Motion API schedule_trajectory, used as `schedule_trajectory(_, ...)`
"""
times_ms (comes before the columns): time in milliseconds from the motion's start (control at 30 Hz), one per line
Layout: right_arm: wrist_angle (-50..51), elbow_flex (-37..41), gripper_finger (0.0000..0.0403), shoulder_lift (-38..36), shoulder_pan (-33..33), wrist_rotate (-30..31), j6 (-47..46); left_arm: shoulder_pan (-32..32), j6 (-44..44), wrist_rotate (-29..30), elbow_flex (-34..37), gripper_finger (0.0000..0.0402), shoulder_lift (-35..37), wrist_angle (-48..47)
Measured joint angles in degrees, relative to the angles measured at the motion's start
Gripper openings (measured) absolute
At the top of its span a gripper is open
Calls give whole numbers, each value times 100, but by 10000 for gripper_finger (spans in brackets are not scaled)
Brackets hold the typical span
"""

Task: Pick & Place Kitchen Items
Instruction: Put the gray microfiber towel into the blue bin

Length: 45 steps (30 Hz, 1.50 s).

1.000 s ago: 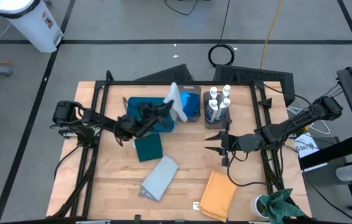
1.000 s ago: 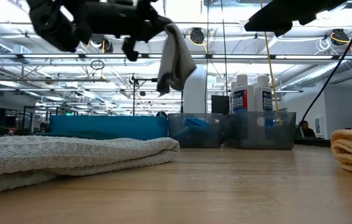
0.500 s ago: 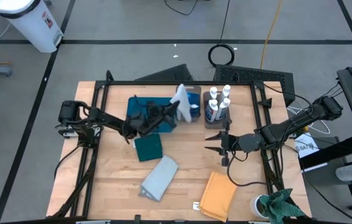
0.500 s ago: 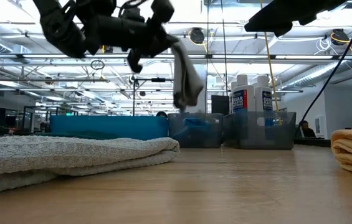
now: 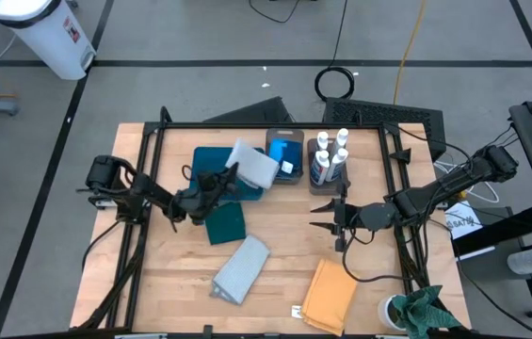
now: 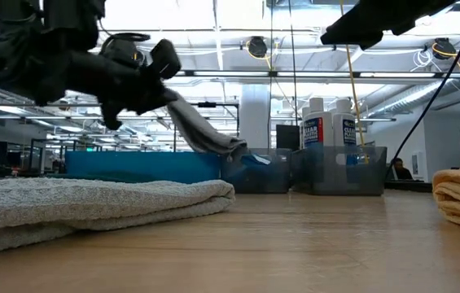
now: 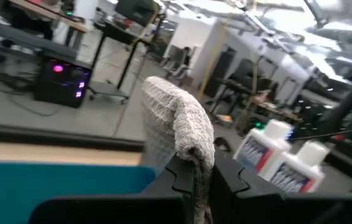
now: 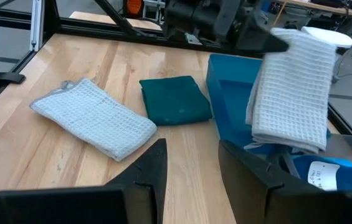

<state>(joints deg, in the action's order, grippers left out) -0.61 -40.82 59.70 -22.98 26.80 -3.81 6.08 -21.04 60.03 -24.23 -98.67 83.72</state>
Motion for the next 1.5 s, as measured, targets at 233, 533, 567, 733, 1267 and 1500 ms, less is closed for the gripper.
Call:
schedule_trajectory(233,-49,0,116,0,0,5,0,330,-573,1087,368,13,0,-611)
schedule_trajectory(533,-46,0,116,0,0,7,0,499,-1593,1936,415,13,0,-1614)
schedule_trajectory(567,-44,0,116,0,0,9,0,499,-1740,1936,415,13,0,-1798)
schedule_trajectory(733,-43,0,116,0,0,10,6,441,-2587,1882,415,13,-1,-2868)
schedule_trajectory(1267,-43,0,116,0,0,7,22,-6,-3117,723,415,42,119,-4300)
schedule_trajectory(1500,-43,0,116,0,0,3,39,53,-2519,723,413,133,668,-4288)
